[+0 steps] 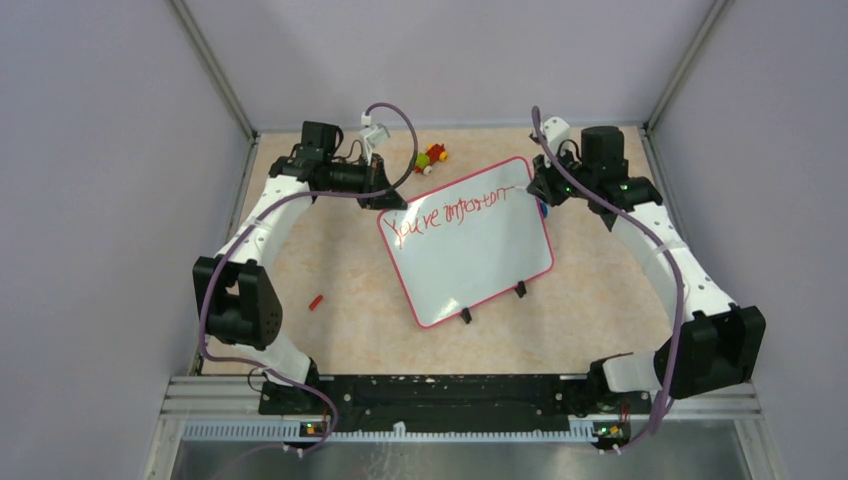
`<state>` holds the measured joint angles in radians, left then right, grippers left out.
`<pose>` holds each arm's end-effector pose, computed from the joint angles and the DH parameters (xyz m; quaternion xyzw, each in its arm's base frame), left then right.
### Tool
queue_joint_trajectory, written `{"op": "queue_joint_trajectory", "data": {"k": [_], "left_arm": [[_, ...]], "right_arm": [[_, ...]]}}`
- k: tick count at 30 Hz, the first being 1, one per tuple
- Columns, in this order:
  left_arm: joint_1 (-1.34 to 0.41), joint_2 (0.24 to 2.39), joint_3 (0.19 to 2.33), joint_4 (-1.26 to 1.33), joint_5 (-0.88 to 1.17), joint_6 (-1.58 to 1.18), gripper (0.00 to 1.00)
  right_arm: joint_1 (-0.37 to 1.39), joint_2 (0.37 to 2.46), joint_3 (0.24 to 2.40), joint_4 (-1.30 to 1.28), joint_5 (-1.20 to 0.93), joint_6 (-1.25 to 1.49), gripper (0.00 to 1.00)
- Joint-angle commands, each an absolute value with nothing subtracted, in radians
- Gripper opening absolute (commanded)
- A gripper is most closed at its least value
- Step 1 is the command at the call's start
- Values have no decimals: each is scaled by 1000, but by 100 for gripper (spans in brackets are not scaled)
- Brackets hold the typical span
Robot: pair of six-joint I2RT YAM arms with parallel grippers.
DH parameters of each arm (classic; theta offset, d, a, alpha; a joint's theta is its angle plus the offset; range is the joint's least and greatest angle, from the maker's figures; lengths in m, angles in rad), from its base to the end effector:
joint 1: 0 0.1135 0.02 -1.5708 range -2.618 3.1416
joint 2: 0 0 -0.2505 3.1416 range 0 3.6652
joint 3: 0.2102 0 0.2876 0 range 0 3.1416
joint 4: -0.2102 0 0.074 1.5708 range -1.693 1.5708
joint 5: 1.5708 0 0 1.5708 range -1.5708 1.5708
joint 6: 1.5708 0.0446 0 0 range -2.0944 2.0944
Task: Write a sentence on the whiteboard
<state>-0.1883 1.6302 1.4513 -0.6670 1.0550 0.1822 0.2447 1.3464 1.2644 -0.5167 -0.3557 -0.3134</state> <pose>0.3719 -0.1104 0.3007 0.3242 0.7612 -0.4716 0.3049 0.3311 0.0987 0.3292 -0.3191 0.8138 0.1405 0.4649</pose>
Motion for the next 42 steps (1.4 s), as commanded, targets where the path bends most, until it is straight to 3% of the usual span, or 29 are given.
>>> {"op": "queue_joint_trajectory", "data": {"k": [1,28,42], "left_arm": [[-206,1638,1467,-675,1070,198,0],[-206,1643,1470,-673,1068,194,0],[-206,1648,1470,-673,1071,194,0]], "right_arm": [[195,1348,1290,-491,-336,-335,0],[192,1386,1372,-501,-451,-305,0],[202,1358,1294,-518,-442,-324,0]]}}
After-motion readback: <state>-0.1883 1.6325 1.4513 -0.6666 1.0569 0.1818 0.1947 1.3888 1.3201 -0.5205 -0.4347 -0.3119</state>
